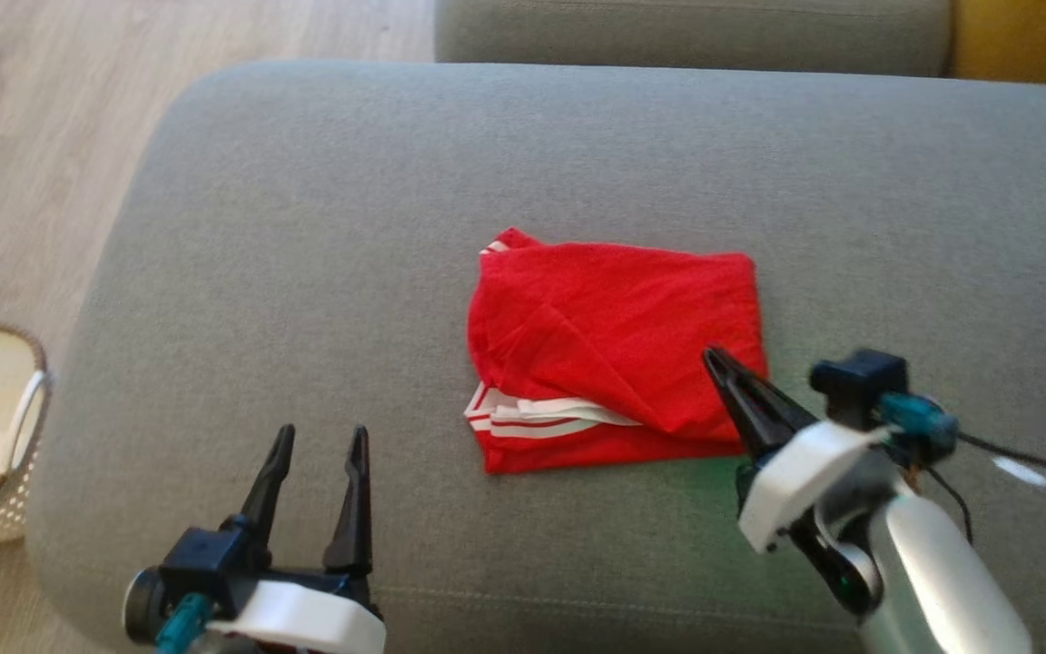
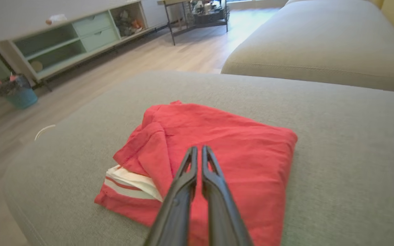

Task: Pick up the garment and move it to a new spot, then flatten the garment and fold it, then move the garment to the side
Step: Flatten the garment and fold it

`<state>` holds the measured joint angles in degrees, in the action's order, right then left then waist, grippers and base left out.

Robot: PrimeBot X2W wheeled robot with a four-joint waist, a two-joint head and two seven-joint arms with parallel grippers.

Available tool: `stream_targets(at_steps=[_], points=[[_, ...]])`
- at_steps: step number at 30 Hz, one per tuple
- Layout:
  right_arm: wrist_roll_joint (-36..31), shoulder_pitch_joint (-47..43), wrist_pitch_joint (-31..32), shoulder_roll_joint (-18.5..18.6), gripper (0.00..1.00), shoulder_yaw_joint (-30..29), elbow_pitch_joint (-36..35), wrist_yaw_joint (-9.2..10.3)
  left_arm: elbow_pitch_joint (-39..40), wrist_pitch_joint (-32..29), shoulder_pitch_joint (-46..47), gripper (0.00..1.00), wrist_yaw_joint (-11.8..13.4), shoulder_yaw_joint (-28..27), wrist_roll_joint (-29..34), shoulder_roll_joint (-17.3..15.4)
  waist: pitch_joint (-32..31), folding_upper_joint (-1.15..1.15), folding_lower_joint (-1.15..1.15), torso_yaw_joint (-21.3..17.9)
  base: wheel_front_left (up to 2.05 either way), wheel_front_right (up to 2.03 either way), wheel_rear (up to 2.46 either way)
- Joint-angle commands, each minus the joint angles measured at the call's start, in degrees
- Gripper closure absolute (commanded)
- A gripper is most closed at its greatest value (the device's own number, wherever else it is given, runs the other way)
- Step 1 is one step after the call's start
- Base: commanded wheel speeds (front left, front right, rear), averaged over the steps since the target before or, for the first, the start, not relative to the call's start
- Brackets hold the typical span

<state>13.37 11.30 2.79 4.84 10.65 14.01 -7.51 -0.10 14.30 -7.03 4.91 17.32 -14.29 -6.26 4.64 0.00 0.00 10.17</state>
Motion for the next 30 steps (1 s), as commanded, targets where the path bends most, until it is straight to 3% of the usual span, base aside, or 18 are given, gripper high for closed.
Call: stream_targets(at_steps=[1,9,15,21,30], points=[[-0.82,4.85,-0.07,0.75,1.0,1.88,-0.72,0.02,1.95,0.7,1.79,0.0,-0.15,-1.45,0.25,0.29,0.68,0.0,0.0,1.26,0.0,0.0,0.0],[-3.23,19.23,-0.7,4.62,1.0,10.8,18.54,0.02,0.67,0.68,3.07,0.0,-1.16,0.62,-0.23,0.92,3.12,0.0,0.0,6.1,0.0,0.0,0.0],[3.5,24.59,-1.07,4.06,1.0,22.06,29.68,0.02,-0.39,0.69,4.08,0.0,-1.49,1.13,-0.79,1.33,3.99,0.0,0.0,7.82,0.0,0.0,0.0],[16.59,25.41,-1.89,3.8,1.0,34.67,28.26,0.02,-0.52,0.69,4.39,0.0,-1.29,0.69,-0.72,1.41,4.07,0.0,0.0,7.43,0.0,0.0,0.0],[28.65,24.85,-0.62,7.14,1.0,49.1,19.97,0.02,0.09,0.69,3.7,0.0,-1.2,0.15,-0.26,1.15,2.77,0.0,0.0,5.15,0.0,0.0,0.0]])
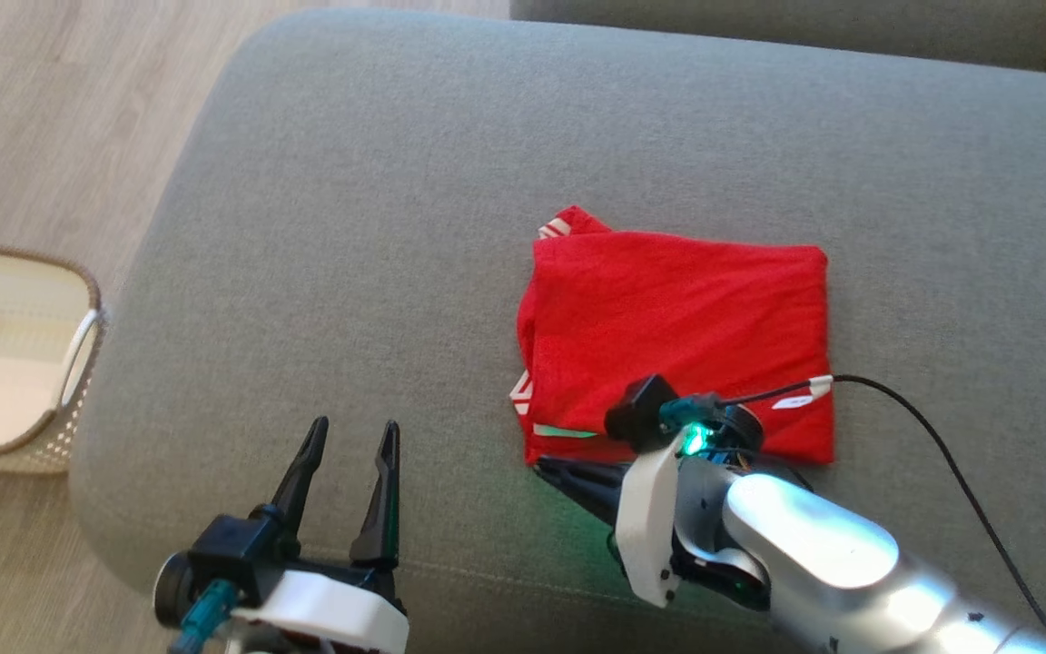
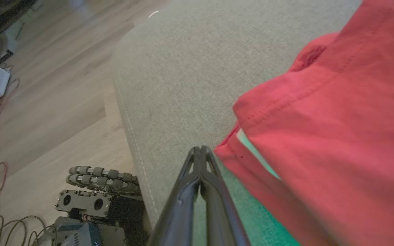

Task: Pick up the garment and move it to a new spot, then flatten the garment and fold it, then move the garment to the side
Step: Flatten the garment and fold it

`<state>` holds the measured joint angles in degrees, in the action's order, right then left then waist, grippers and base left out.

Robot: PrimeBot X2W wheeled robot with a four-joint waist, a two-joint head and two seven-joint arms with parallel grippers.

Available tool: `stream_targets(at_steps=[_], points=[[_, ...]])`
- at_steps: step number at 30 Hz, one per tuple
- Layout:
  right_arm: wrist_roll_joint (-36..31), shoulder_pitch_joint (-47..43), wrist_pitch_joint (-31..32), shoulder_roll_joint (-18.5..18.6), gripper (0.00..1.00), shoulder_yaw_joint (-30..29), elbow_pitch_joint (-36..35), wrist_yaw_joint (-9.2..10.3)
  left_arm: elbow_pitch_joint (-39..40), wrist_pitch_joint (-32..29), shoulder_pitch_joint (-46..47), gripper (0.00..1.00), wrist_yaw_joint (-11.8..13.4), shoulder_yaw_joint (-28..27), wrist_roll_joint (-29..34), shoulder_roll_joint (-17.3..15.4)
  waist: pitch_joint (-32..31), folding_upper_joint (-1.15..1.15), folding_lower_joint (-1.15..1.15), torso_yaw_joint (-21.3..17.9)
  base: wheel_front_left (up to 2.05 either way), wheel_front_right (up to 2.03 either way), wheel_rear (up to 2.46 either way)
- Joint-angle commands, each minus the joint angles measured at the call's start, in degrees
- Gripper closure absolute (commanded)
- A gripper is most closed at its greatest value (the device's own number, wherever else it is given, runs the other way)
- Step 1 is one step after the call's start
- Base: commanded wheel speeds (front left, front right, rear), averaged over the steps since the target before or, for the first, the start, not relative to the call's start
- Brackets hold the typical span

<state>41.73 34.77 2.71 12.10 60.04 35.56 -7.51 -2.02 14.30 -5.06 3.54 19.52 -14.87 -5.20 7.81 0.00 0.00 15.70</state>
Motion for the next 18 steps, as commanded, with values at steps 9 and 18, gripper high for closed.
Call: stream_targets(at_steps=[9,18], points=[[0.74,-2.21,-12.26,0.07,0.0,-7.35,-1.6,0.02,2.77,0.7,-0.48,0.0,1.59,-3.95,-0.42,0.1,-4.42,0.0,0.0,-4.82,0.0,0.0,0.0],[-11.85,-9.18,-17.55,-2.02,0.0,-27.74,-0.12,0.02,4.89,0.7,-2.78,0.0,2.73,-6.6,-1.03,-0.6,-8.48,0.0,0.0,-10.43,0.0,0.0,0.0]])
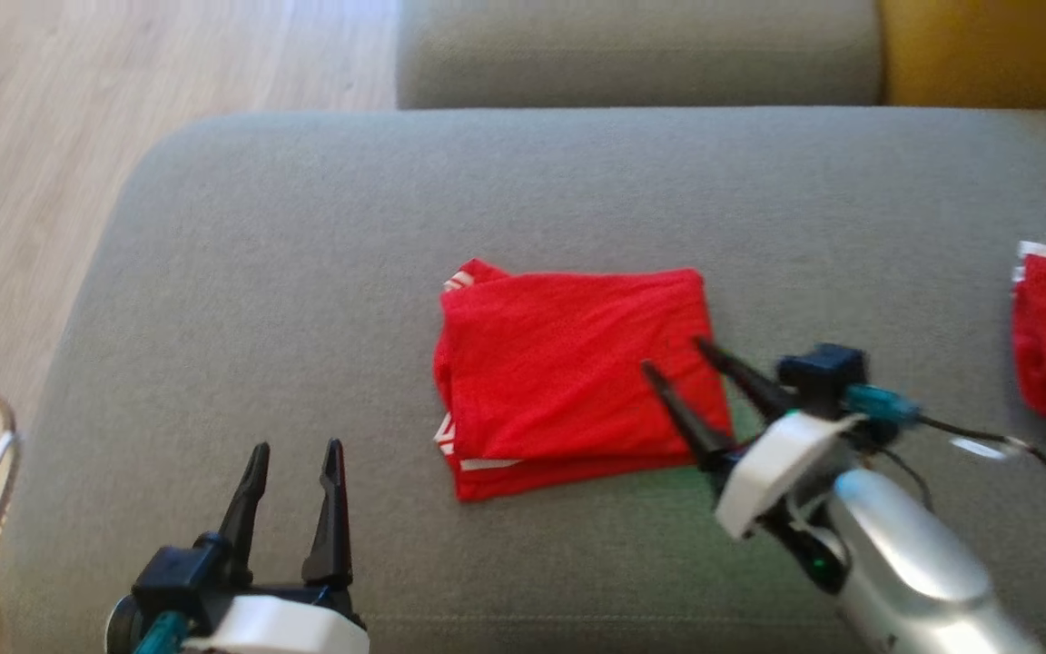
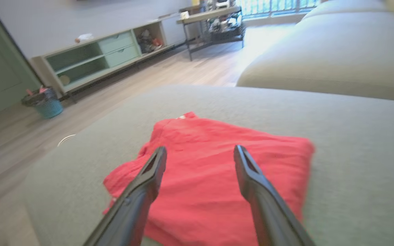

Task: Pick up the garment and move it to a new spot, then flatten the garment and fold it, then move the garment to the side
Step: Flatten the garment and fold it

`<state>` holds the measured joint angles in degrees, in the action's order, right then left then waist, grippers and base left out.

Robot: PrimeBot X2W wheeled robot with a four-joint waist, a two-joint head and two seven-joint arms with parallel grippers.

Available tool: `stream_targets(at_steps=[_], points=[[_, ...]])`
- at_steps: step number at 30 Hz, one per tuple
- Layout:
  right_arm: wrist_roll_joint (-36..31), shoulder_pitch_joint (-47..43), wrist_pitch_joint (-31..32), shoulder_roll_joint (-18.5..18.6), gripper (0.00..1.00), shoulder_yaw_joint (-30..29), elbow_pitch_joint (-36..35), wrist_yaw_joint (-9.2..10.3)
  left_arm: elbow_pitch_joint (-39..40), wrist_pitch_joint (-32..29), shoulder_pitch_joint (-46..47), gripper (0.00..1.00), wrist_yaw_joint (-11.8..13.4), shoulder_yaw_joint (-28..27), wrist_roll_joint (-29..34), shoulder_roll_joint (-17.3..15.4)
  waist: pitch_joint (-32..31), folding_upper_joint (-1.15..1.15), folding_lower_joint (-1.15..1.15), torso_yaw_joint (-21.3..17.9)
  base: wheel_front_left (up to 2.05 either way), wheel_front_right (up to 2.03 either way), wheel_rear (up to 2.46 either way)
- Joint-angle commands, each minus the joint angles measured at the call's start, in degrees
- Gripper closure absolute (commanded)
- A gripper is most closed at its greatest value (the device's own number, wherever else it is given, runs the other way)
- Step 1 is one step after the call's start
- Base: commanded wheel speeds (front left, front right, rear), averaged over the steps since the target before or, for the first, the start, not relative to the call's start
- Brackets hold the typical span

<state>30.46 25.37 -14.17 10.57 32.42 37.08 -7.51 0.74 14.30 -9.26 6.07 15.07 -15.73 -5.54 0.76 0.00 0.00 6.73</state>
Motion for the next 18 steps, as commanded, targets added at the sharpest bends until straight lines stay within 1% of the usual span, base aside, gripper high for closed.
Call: stream_targets(at_steps=[1,4,7,10,14,18], points=[[-2.52,-1.17,-0.75,-0.87,0.0,-3.43,-2.46,0.02,2.5,0.7,1.13,0.0,0.09,-2.29,-0.32,-0.18,-1.79,0.0,0.0,-1.82,0.0,0.0,0.0],[-8.38,-6.38,-0.8,-2.39,0.0,-12.42,-7.59,0.02,3.62,0.7,0.19,0.0,0.04,-3.1,-0.66,0.14,-2.49,0.0,0.0,-2.76,0.0,0.0,0.0],[-14.42,-11.9,-0.81,-3.34,0.0,-19.01,-13.14,0.02,3.63,0.7,-0.74,0.0,0.04,-3.36,0.72,-0.33,-3.06,0.0,0.0,-3.19,0.0,0.0,0.0],[-18.54,-17.21,-0.82,-4.96,0.0,-25.04,-19.11,0.02,4.12,0.7,-1.64,0.0,0.48,-3.66,2.26,-0.22,-3.68,0.0,0.0,-3.22,0.0,0.0,0.0],[-23.34,-23.65,-0.82,-6.68,0.0,-29.94,-25.2,0.02,4.98,0.7,-2.96,0.0,0.95,-4.08,5.22,-0.04,-4.59,0.0,0.0,-2.91,0.0,0.0,0.0],[-25.67,-28.24,-0.82,-7.5,0.0,-30.95,-28.6,0.02,6.15,0.7,-4.17,0.0,1.3,-4.66,8.35,0.09,-5.3,0.0,0.0,-2.7,0.0,0.0,0.0]])
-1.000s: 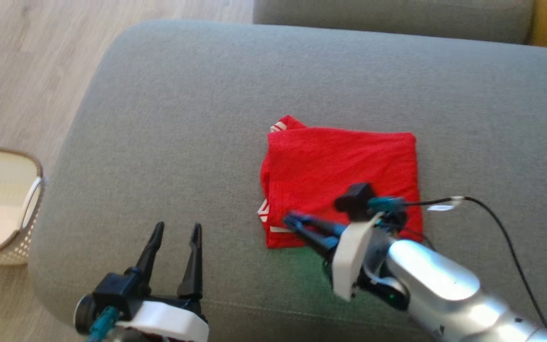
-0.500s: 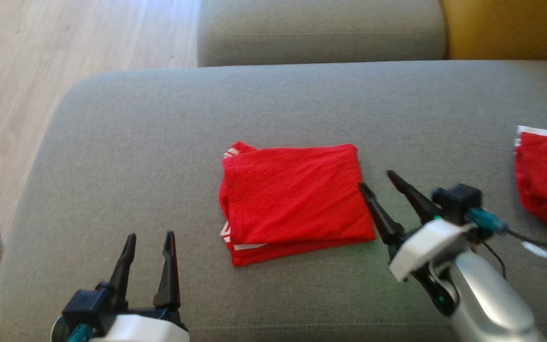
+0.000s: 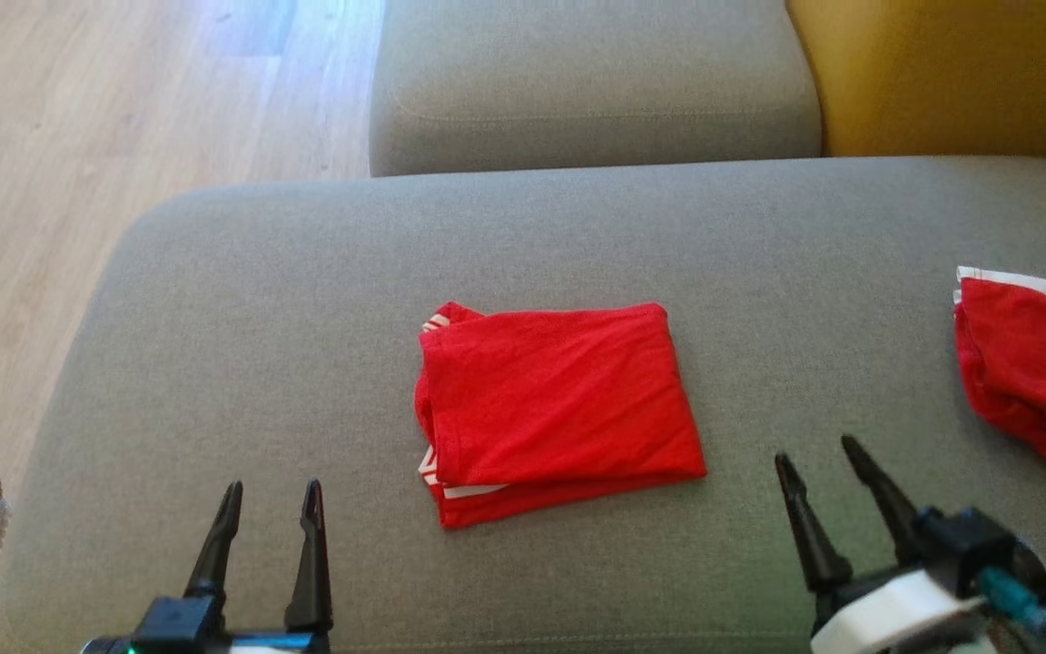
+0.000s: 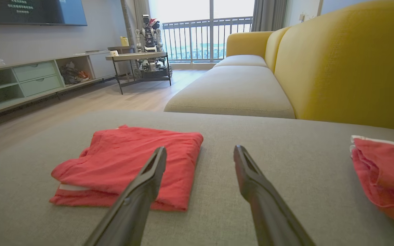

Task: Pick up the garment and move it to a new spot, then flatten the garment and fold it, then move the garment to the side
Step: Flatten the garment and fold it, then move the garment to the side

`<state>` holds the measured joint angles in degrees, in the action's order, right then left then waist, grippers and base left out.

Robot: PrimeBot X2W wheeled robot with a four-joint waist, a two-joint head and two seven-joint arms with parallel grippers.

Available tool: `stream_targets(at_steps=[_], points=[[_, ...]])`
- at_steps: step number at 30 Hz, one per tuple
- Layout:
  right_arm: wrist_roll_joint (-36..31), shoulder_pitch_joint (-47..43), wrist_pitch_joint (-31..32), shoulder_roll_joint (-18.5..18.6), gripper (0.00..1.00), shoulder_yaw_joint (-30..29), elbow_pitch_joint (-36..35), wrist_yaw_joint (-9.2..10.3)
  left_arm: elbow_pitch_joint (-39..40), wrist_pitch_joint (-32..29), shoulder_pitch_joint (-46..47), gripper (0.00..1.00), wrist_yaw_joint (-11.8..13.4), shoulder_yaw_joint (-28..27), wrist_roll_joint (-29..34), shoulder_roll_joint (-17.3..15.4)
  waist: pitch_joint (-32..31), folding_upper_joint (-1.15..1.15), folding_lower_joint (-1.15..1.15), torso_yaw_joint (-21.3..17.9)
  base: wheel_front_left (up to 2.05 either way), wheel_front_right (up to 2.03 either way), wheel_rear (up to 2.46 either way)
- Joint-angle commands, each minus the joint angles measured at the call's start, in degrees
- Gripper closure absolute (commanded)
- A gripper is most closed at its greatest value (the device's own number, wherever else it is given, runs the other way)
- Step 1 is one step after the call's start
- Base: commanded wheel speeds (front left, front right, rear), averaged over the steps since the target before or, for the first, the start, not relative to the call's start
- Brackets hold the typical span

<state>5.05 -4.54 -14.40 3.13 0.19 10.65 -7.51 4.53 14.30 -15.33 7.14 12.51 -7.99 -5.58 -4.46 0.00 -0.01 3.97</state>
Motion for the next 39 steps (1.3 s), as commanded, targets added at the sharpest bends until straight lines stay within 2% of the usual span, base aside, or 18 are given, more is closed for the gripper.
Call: stream_targets(at_steps=[1,10,27,32,39], points=[[-0.26,1.67,-0.59,-0.05,0.0,1.27,-2.17,0.02,2.36,0.7,1.9,0.0,0.24,-2.1,0.62,0.12,-0.08,0.0,0.01,0.06,0.0,0.0,0.0],[0.93,-1.71,-0.6,-0.23,0.0,3.8,-3.33,0.02,2.6,0.7,0.43,0.0,-0.55,-2.83,3.96,0.42,-0.74,0.0,0.01,0.2,0.0,0.0,0.0],[1.62,-1.54,-0.6,-0.24,0.0,2.1,-2.75,0.02,1.76,0.7,0.78,0.0,-1.38,-2.17,5.97,1.4,-0.25,0.0,0.01,2.66,0.0,0.0,0.0],[6.5,1.42,-0.6,-0.24,0.0,1.47,2.63,0.02,1.68,0.7,1.01,0.0,-1.78,-1.54,6.31,1.51,0.52,0.0,0.01,4.51,0.0,0.0,0.0],[10.63,12.47,0.44,-0.24,0.0,0.87,16.57,0.02,1.02,0.7,1.65,0.0,-3.02,0.44,6.56,1.68,2.31,0.0,0.01,8.54,0.0,0.0,0.0]])
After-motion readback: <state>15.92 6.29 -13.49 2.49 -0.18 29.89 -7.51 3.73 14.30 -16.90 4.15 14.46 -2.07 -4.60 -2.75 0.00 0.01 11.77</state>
